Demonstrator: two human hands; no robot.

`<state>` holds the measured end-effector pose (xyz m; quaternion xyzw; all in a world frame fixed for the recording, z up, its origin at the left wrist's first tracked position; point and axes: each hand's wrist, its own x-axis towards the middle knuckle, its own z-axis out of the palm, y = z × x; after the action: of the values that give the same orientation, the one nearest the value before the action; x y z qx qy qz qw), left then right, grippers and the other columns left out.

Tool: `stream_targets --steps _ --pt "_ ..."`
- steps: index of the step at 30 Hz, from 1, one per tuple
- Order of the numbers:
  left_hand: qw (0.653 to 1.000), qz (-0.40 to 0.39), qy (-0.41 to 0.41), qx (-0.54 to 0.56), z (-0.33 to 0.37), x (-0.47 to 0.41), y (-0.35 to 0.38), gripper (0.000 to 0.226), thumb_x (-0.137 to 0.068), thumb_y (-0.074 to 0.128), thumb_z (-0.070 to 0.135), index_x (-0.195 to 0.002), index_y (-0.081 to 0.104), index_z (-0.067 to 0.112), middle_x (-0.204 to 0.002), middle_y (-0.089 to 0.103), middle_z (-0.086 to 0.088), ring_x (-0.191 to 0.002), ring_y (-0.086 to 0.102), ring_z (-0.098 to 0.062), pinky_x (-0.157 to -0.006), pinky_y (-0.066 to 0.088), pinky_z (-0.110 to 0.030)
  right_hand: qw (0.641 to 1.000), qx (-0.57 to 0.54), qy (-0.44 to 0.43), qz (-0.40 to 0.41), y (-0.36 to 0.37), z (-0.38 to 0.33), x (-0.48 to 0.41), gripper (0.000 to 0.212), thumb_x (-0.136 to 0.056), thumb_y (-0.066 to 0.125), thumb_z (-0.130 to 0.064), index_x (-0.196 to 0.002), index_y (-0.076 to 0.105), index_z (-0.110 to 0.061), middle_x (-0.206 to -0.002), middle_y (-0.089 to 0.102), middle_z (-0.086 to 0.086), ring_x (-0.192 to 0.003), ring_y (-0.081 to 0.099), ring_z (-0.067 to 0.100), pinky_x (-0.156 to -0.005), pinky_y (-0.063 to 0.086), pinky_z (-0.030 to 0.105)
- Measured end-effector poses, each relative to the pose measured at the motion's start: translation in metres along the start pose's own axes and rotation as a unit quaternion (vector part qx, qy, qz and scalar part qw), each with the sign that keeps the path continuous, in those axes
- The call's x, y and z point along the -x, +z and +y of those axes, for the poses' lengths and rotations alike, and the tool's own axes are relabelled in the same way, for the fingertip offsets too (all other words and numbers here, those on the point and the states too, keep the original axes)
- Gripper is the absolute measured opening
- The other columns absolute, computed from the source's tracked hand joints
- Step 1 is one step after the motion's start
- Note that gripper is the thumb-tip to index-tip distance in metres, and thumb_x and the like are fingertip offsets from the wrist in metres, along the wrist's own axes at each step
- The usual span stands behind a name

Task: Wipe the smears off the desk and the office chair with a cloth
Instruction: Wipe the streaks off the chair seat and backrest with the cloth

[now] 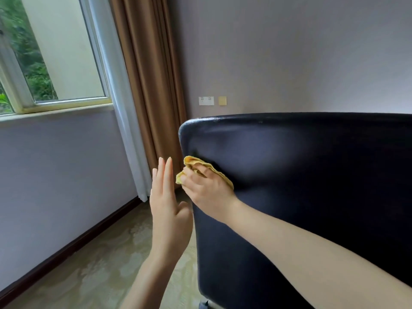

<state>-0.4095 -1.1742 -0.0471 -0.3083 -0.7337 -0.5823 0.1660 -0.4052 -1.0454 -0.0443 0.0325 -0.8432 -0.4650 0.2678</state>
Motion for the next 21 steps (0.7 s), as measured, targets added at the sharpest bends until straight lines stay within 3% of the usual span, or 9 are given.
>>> stream_targets --steps 4,7,10,13,17,21 --pt "0.996 -0.048 0.065 -0.034 0.015 -0.019 0.0 0.1 -0.073 0.047 -0.023 -0.146 0.01 0.034 -0.155 -0.003 0.019 -0.146 -0.007 -0.005 -0.121 0.007 -0.042 0.996 0.024 -0.083 -0.028 0.016 -0.001 0.025 0.039 -0.088 0.054 -0.04 -0.123 0.063 -0.027 -0.129 0.058 -0.011 -0.127 0.049 0.013 -0.111 0.03 0.034" --pt "0.991 -0.065 0.115 -0.038 0.037 -0.042 0.005 0.103 -0.07 0.047 -0.022 -0.15 0.006 0.028 -0.154 -0.008 0.018 -0.146 -0.008 -0.01 -0.12 0.008 -0.045 0.993 0.032 -0.106 -0.034 0.021 0.004 0.05 0.043 -0.083 0.061 -0.041 -0.124 0.063 -0.027 -0.131 0.057 -0.008 -0.128 0.047 0.016 -0.114 0.025 0.038" --pt "0.985 -0.089 0.141 -0.053 0.057 -0.065 0.01 0.099 -0.07 0.041 -0.02 -0.152 0.007 0.025 -0.156 -0.005 0.014 -0.146 -0.01 -0.013 -0.12 0.002 -0.044 0.991 0.037 -0.13 -0.022 0.022 0.015 0.082 0.038 -0.081 0.067 -0.033 -0.118 0.067 -0.026 -0.125 0.061 -0.008 -0.122 0.052 0.016 -0.11 0.032 0.037" --pt "0.976 -0.111 0.151 -0.112 0.065 -0.07 0.016 0.095 -0.069 0.041 -0.017 -0.151 0.015 0.024 -0.16 0.005 0.009 -0.147 -0.009 -0.013 -0.116 -0.003 -0.045 0.991 0.036 -0.127 0.034 0.018 0.035 0.112 0.028 -0.091 0.058 -0.019 -0.116 0.069 -0.026 -0.119 0.064 -0.009 -0.117 0.057 0.013 -0.105 0.04 0.034" --pt "0.969 -0.084 0.168 -0.158 0.064 -0.061 0.016 0.094 -0.065 0.042 -0.015 -0.148 0.024 0.025 -0.155 0.019 0.007 -0.146 0.0 -0.011 -0.114 -0.002 -0.054 0.989 0.03 -0.05 0.135 0.006 0.068 0.139 0.037 -0.099 0.042 -0.01 -0.112 0.07 -0.029 -0.11 0.067 -0.014 -0.109 0.06 0.01 -0.101 0.04 0.029" --pt "0.966 -0.084 0.167 -0.176 0.067 -0.057 0.017 0.095 -0.064 0.042 -0.015 -0.149 0.023 0.024 -0.155 0.019 0.007 -0.145 0.001 -0.01 -0.113 0.001 -0.055 0.969 0.095 -0.019 0.226 -0.016 0.115 0.128 0.045 -0.086 0.066 -0.001 -0.122 0.064 -0.028 -0.109 0.069 -0.013 -0.097 0.065 0.006 -0.087 0.051 0.024"
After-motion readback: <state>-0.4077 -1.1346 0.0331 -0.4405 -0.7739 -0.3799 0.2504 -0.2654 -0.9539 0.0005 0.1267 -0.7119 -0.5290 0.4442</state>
